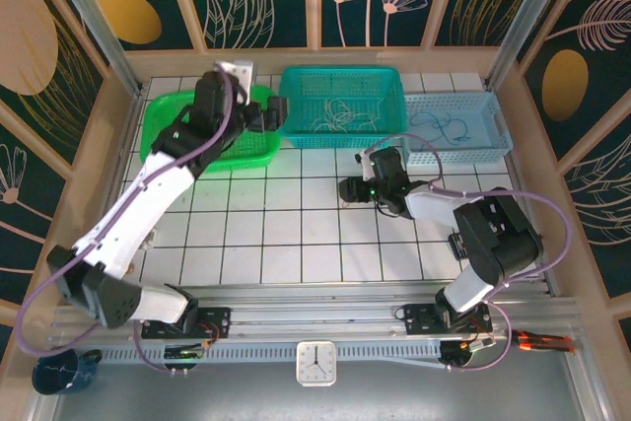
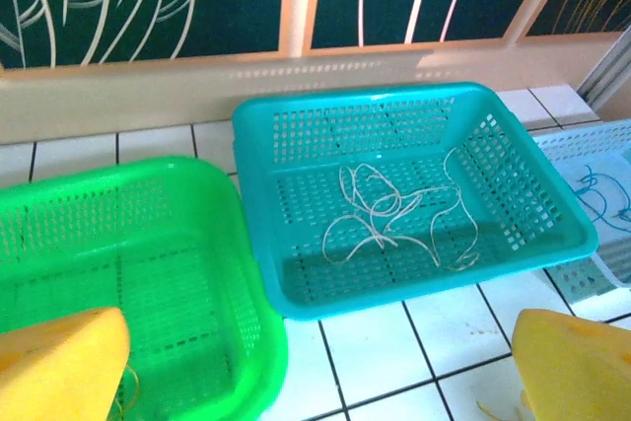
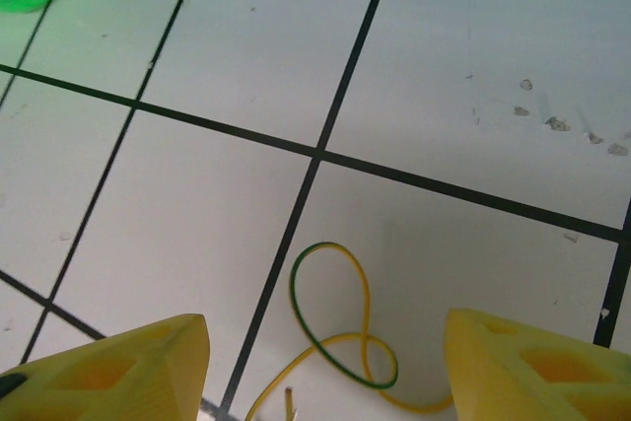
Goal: Untangle the cables
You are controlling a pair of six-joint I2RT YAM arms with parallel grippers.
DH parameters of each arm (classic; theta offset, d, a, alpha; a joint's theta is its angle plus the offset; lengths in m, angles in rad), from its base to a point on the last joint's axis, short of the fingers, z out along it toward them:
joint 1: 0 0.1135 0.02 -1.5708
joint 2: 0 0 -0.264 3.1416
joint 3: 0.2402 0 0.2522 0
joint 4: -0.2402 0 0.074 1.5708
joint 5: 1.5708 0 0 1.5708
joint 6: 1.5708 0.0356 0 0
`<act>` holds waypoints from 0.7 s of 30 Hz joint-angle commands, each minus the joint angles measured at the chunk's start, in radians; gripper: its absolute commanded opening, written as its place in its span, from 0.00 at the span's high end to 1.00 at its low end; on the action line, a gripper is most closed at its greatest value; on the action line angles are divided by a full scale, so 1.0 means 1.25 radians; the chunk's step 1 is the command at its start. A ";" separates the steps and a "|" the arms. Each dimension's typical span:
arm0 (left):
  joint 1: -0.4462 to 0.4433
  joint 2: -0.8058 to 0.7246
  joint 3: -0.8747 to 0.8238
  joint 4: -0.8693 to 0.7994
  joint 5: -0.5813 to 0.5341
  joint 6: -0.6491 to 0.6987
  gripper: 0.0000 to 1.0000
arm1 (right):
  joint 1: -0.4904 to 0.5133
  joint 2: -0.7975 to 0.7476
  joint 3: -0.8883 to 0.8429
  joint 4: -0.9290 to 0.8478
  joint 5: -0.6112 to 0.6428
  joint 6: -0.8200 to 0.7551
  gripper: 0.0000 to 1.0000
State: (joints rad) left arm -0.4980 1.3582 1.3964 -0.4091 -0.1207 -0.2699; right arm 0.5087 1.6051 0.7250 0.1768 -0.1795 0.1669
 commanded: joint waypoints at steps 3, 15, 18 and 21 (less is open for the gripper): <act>0.013 -0.140 -0.239 0.209 0.005 -0.106 0.01 | 0.005 0.046 0.029 0.007 0.022 -0.026 0.41; 0.018 -0.319 -0.677 0.488 0.032 -0.256 0.01 | 0.005 -0.044 0.021 0.011 -0.020 0.035 1.00; 0.018 -0.322 -0.719 0.540 0.074 -0.280 0.01 | 0.005 -0.095 0.031 0.015 -0.059 0.069 1.00; 0.018 -0.307 -0.750 0.613 0.136 -0.315 0.01 | 0.004 -0.138 0.036 0.036 -0.096 0.113 1.00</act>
State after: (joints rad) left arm -0.4824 0.9752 0.4831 0.1890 -0.0364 -0.6003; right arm 0.5087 1.4918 0.7361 0.1837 -0.2340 0.2401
